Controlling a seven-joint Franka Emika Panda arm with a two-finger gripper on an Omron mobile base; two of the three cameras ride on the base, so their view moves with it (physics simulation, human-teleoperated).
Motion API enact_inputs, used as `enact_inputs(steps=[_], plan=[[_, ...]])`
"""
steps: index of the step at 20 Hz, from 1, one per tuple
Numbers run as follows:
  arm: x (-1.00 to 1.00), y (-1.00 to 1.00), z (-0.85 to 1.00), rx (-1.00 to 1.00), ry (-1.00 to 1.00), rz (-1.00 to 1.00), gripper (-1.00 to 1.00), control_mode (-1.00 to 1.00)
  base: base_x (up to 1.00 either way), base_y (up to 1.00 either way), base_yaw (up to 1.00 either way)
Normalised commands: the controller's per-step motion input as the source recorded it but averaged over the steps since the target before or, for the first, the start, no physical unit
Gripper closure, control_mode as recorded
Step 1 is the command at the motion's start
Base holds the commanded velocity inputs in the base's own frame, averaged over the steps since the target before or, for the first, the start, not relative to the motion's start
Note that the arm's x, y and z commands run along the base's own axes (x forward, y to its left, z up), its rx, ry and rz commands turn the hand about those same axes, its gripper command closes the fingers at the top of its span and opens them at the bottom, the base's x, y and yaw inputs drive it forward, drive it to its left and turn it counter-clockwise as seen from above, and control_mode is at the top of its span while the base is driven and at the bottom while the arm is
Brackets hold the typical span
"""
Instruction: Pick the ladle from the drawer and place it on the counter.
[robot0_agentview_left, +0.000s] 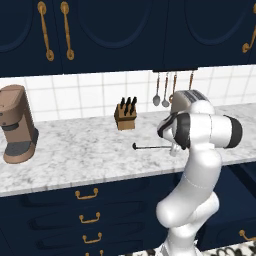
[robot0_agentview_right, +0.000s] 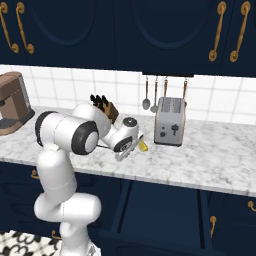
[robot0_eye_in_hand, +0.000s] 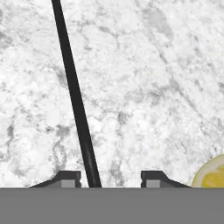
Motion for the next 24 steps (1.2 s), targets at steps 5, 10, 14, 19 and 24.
enact_inputs(steps=[5, 10, 14, 19, 24], plan=[[-0.34, 0.01, 0.0, 0.0, -0.05, 0.0, -1.0, -1.0, 0.0, 0.0, 0.0], [-0.54, -0.02, 0.11, 0.0, -0.18, 0.0, -1.0, -1.0, 0.0, 0.0, 0.0], [-0.53, -0.28, 0.43, 0.0, -0.11, 0.0, -1.0, -1.0, 0.0, 0.0, 0.0], [-0.33, -0.4, 0.87, 0.0, -0.01, 0.0, -1.0, -1.0, 0.0, 0.0, 0.0], [-0.24, -0.52, 1.0, 0.06, 0.03, -0.03, -1.0, -1.0, 0.0, 0.0, 0.0]])
